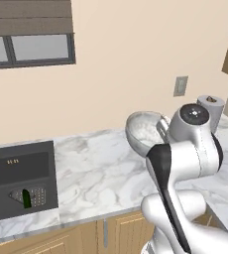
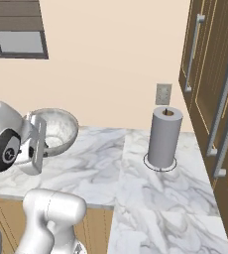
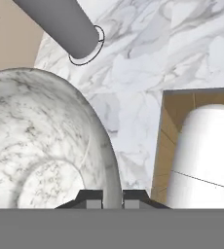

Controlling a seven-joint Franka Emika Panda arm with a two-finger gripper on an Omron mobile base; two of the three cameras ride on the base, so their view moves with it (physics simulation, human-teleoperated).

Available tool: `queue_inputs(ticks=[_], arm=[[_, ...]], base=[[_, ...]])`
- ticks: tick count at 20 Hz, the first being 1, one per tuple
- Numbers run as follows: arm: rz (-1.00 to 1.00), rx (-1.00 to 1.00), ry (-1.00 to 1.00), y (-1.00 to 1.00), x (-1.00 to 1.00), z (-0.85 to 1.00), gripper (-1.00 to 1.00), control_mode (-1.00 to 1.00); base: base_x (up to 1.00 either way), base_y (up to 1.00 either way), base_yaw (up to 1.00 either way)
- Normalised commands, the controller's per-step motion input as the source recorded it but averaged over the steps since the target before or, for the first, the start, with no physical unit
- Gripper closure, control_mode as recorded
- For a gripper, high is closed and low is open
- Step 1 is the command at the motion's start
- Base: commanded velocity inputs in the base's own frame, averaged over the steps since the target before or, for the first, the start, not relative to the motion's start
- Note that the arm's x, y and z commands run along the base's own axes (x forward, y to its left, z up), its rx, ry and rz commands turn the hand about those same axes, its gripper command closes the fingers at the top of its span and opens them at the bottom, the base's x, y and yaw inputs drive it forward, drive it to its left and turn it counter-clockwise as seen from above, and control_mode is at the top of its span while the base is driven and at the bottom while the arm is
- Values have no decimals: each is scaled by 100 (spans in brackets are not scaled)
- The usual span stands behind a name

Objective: Clear the mugs and bowl far away from the sink.

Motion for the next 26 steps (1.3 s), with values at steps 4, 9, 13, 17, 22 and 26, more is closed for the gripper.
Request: queue_inputs(ticks=[4, 9, 13, 17, 22, 26], arm=[[0, 5, -6, 0, -66, 56, 100, -100], [0, 5, -2, 0, -57, 64, 100, -100], [-4, 2, 8, -2, -42, 12, 100, -100], [-1, 0, 8, 0, -8, 0, 100, 100], [0, 0, 0, 0, 0, 0, 100, 100], [0, 0, 0, 0, 0, 0, 100, 100]], base=[[0, 0, 0], [0, 0, 0], [0, 0, 0], [-58, 26, 0], [-78, 69, 36], [-2, 29, 81]])
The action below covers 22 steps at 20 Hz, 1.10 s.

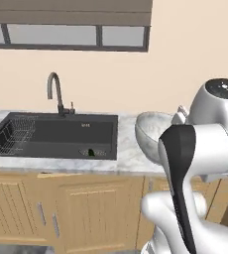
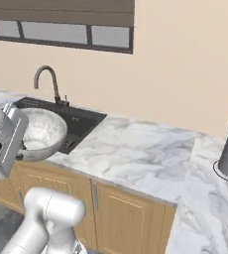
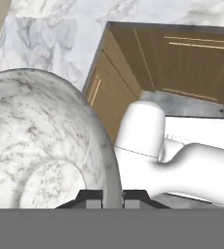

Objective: Clear the mugs and bowl far away from the sink.

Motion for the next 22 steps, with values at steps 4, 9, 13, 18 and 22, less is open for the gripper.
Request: queue_inputs(ticks=[4, 9, 13, 18, 22], arm=[[0, 0, 0, 0, 0, 0, 100, 100], [0, 0, 0, 0, 0, 0, 100, 100], [0, 0, 0, 0, 0, 0, 100, 100], [0, 0, 0, 0, 0, 0, 100, 100], [0, 0, 0, 0, 0, 0, 100, 100]], base=[[4, 3, 92], [5, 1, 94], [7, 0, 93], [9, 7, 90], [19, 39, 84]])
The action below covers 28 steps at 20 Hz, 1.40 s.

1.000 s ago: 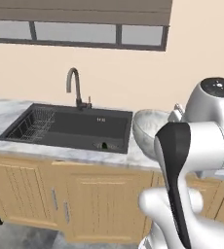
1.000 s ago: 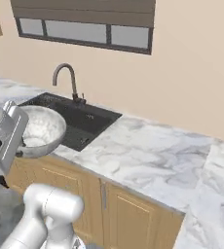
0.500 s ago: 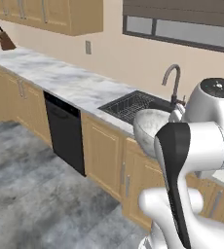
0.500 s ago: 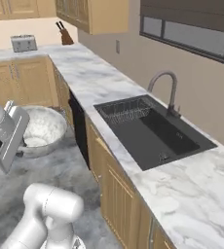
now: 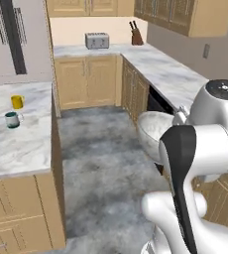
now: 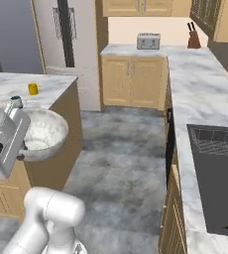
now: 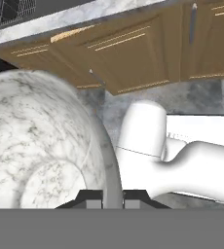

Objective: Clear the mugs and bowl far away from the sink.

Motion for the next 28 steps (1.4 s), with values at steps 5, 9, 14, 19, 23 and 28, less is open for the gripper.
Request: queue_inputs(ticks=[5, 9, 14, 19, 23, 28], arm=[[0, 0, 0, 0, 0, 0, 100, 100], [0, 0, 0, 0, 0, 0, 100, 100], [0, 0, 0, 0, 0, 0, 100, 100], [0, 0, 0, 0, 0, 0, 100, 100], [0, 0, 0, 0, 0, 0, 100, 100], [0, 0, 0, 0, 0, 0, 100, 100]], base=[[64, 80, 53], [65, 100, 10], [96, 100, -1], [90, 85, 0], [100, 67, -13], [89, 69, -29]])
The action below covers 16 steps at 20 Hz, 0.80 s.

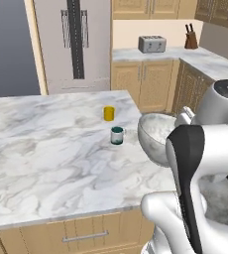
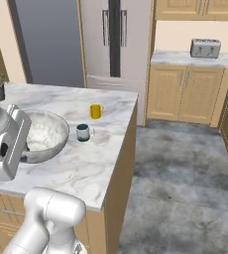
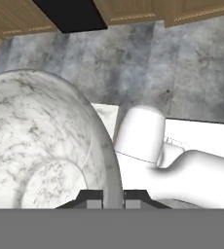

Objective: Clear the mugs and bowl far away from the sink.

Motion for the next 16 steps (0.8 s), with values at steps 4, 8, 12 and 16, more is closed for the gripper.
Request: queue_inputs(ticks=[4, 8, 12, 16], arm=[[0, 0, 0, 0, 0, 0, 100, 100], [0, 0, 0, 0, 0, 0, 100, 100], [7, -9, 27, 43, 45, -52, 100, -100], [3, -8, 24, 48, 37, -57, 100, -100]], base=[[75, 73, -27], [51, 60, -2], [0, 0, 0], [0, 0, 0]])
